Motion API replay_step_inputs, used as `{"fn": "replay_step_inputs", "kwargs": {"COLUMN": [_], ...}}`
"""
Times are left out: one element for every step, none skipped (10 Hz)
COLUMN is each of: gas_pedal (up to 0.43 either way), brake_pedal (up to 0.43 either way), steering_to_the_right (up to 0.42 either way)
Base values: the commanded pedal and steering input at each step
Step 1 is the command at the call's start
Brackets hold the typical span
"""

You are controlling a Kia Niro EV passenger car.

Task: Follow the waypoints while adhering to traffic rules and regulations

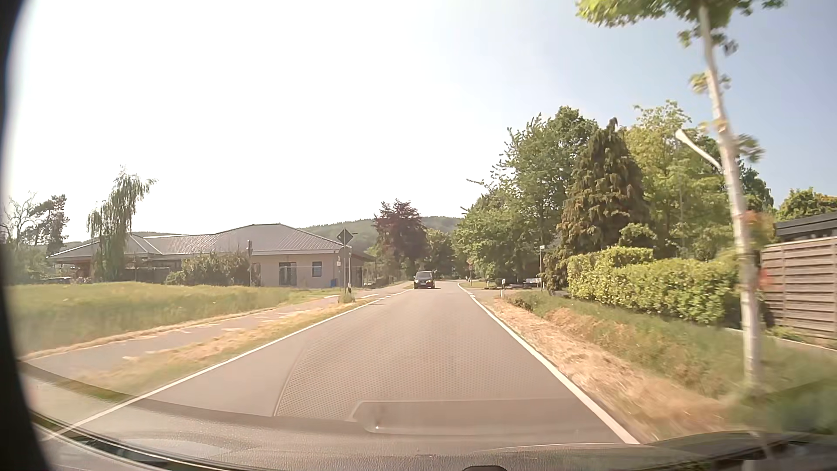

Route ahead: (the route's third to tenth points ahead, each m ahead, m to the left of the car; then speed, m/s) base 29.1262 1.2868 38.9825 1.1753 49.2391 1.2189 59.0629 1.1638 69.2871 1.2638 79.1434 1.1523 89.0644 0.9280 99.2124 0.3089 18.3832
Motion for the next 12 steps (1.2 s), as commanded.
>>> {"fn": "replay_step_inputs", "kwargs": {"gas_pedal": [0.000, 0.000, 0.000, 0.000, 0.000, 0.000, 0.000, 0.000, 0.000, 0.000, 0.000, 0.028], "brake_pedal": [0.000, 0.000, 0.000, 0.000, 0.000, 0.000, 0.000, 0.000, 0.000, 0.000, 0.000, 0.000], "steering_to_the_right": [0.000, 0.000, 0.000, 0.000, 0.000, -0.002, -0.002, -0.002, -0.003, -0.003, -0.003, -0.003]}}
